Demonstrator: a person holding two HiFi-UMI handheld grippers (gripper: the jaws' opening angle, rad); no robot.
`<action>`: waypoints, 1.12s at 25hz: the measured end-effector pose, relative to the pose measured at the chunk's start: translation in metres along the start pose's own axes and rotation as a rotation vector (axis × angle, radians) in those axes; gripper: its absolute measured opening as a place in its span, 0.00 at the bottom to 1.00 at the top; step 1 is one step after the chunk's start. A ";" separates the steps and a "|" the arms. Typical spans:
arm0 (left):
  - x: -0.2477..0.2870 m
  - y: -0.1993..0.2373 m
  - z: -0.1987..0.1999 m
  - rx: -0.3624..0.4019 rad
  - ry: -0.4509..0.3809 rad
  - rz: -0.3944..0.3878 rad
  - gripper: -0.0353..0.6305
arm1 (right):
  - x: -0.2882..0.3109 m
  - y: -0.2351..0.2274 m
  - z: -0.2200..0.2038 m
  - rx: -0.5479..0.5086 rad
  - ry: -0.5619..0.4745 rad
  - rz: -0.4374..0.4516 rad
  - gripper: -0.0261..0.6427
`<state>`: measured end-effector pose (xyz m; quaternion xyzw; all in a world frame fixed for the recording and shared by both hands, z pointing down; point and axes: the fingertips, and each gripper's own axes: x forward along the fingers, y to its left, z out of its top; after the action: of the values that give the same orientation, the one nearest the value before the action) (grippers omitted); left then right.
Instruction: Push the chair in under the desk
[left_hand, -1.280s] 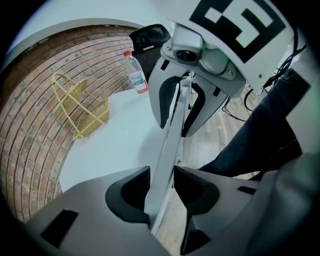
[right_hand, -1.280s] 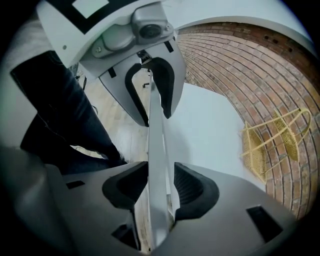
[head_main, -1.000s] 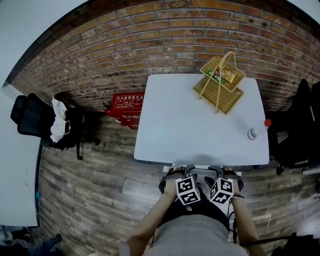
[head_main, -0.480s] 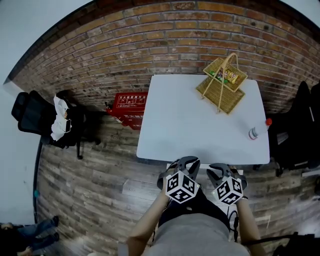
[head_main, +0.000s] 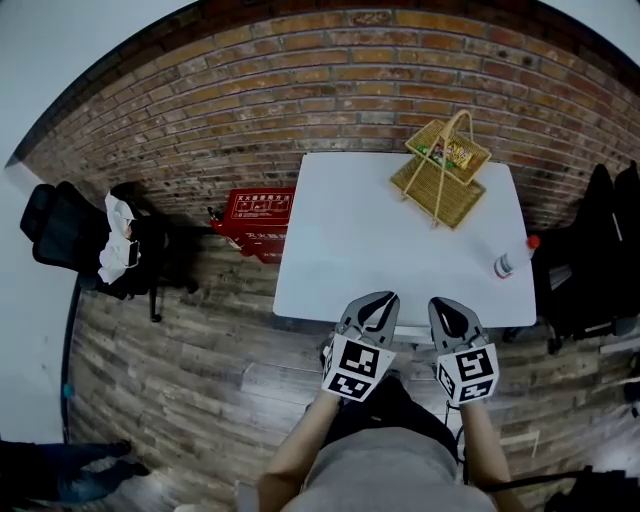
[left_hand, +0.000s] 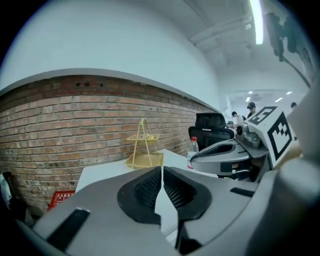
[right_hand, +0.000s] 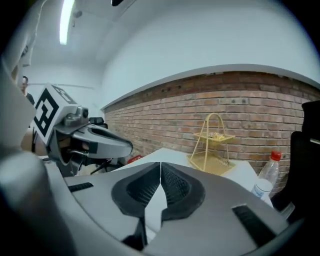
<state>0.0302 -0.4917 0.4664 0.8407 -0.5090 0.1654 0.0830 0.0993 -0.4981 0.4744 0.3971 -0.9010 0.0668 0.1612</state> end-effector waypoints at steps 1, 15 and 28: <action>-0.002 0.002 0.005 0.000 -0.019 0.023 0.09 | 0.000 -0.001 0.006 0.012 -0.021 -0.025 0.07; -0.006 -0.003 0.011 -0.111 -0.090 0.091 0.09 | -0.004 -0.009 0.020 0.246 -0.121 -0.118 0.06; -0.004 0.001 0.016 -0.103 -0.082 0.103 0.09 | -0.007 -0.012 0.025 0.232 -0.124 -0.134 0.06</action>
<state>0.0307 -0.4941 0.4504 0.8141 -0.5623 0.1084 0.0965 0.1064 -0.5076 0.4486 0.4756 -0.8670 0.1349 0.0621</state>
